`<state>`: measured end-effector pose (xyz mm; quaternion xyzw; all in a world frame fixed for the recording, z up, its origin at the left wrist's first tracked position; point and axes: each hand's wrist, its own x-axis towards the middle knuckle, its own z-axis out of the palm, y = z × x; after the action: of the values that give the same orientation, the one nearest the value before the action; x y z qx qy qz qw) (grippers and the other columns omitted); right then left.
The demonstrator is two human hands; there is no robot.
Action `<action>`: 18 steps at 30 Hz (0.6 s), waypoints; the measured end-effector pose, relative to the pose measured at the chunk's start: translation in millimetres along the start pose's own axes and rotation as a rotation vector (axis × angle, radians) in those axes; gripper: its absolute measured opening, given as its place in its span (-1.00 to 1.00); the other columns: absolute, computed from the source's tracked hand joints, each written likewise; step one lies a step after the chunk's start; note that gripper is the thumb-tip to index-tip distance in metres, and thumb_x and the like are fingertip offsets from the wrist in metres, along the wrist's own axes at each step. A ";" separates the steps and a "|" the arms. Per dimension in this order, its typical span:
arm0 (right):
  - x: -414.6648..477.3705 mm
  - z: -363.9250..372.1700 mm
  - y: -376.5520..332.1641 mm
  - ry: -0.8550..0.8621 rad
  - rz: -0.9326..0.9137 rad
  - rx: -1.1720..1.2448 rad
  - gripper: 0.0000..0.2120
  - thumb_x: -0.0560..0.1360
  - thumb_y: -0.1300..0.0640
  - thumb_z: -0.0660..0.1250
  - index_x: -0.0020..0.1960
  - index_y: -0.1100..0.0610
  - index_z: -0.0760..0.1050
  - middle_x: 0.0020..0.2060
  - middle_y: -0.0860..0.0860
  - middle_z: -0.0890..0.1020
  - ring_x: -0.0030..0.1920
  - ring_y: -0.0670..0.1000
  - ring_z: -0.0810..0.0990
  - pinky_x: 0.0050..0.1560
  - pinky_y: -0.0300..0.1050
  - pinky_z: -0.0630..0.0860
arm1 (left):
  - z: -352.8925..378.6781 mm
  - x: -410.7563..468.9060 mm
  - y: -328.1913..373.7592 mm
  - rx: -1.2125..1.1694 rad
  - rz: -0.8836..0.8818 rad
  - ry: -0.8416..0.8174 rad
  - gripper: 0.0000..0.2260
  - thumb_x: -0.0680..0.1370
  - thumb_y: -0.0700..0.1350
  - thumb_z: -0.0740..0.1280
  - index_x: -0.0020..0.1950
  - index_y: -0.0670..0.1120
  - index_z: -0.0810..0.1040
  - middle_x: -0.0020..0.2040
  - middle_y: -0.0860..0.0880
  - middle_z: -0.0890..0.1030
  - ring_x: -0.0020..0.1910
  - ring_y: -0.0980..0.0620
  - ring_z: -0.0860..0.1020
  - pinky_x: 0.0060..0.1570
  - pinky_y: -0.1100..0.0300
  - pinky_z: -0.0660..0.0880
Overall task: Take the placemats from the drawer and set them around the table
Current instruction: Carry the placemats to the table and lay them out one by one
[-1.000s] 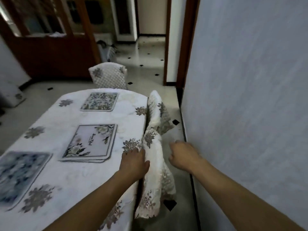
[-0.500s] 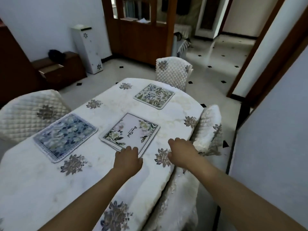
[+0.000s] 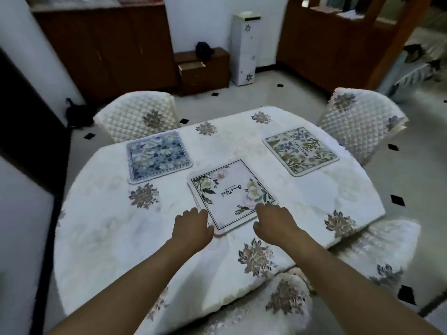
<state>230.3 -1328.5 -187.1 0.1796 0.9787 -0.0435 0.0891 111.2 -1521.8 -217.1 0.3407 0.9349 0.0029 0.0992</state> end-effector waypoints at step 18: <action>82.8 30.5 52.3 -0.130 -0.136 -0.036 -0.74 0.51 0.05 0.21 0.15 0.14 0.41 0.10 0.13 0.55 0.09 0.18 0.54 0.05 0.00 0.40 | 61.7 50.7 44.4 -0.334 -0.357 -0.072 -0.68 0.53 0.03 0.24 0.17 -0.14 0.37 0.05 -0.14 0.50 0.03 -0.16 0.50 -0.12 0.06 0.39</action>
<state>177.8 -1254.9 -235.5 0.1081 0.9814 -0.0435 0.1525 113.1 -1459.2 -283.7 0.1487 0.9628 0.1275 0.1861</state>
